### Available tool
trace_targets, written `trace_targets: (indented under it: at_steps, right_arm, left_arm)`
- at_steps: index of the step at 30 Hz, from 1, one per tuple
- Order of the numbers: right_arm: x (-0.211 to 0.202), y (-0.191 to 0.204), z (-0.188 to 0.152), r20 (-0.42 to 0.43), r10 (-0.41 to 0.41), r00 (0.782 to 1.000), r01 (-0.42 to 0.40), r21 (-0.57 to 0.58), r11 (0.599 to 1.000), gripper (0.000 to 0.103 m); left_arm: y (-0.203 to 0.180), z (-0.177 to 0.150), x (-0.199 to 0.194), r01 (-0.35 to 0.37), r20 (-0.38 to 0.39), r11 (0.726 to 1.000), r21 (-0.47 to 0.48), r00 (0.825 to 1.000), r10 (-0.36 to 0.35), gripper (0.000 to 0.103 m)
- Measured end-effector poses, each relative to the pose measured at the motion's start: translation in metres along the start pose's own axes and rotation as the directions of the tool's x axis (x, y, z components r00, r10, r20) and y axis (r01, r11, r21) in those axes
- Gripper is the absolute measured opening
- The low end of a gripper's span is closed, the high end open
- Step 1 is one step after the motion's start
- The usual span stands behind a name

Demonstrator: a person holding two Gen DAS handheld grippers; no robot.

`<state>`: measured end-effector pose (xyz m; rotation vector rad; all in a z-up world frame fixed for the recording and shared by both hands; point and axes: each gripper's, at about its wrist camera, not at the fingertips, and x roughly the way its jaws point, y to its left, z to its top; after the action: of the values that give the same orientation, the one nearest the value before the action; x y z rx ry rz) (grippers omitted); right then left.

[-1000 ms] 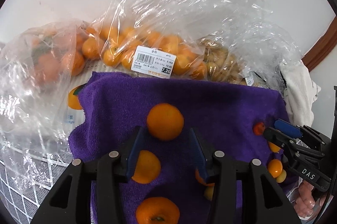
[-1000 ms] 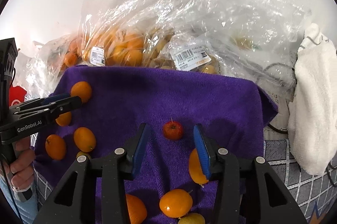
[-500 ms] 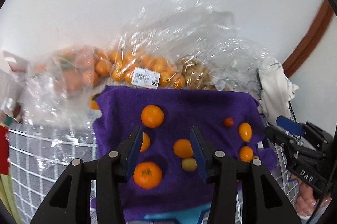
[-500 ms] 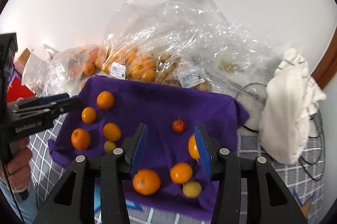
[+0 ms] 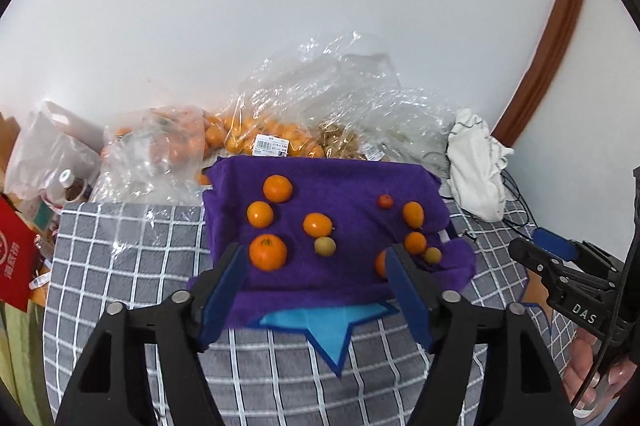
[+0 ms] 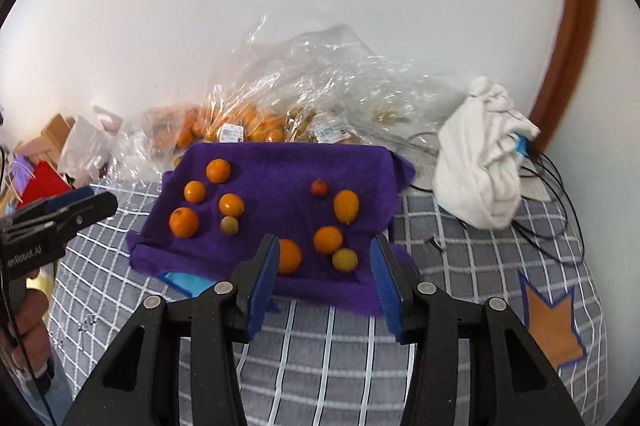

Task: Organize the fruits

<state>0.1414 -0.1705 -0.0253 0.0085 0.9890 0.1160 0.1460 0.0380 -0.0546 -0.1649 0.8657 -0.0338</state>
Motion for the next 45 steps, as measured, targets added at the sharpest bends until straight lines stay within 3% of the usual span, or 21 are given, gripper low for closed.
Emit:
trace_targets:
  at_steps: [2,3,11,23,45]
  right_arm:
    - [-0.019,0.003,-0.009,0.042,-0.017,0.999,0.018,-0.002,1.0,0.078]
    - [-0.027,0.006,-0.013,0.059,-0.024,0.998,0.025,-0.01,1.0,0.082]
    - [-0.065,0.005,-0.041,0.084,-0.035,0.996,0.032,0.038,0.999,0.093]
    - [-0.088,-0.002,-0.065,0.081,-0.052,0.995,0.047,0.059,0.997,0.093]
    - [-0.112,0.009,-0.075,0.114,-0.061,0.992,0.058,0.03,0.998,0.093]
  left_arm:
    - [-0.004,-0.009,-0.013,-0.003,0.019,1.0,0.004,1.0,0.003,0.073]
    - [-0.007,-0.014,-0.02,-0.002,0.031,1.0,0.007,1.0,0.002,0.073]
    - [-0.013,-0.037,-0.057,-0.024,0.095,1.0,0.002,0.995,0.024,0.076]
    - [-0.015,-0.052,-0.083,-0.044,0.146,0.999,-0.009,0.988,0.045,0.076]
    - [-0.017,-0.061,-0.091,-0.03,0.136,1.0,-0.004,0.99,0.031,0.076]
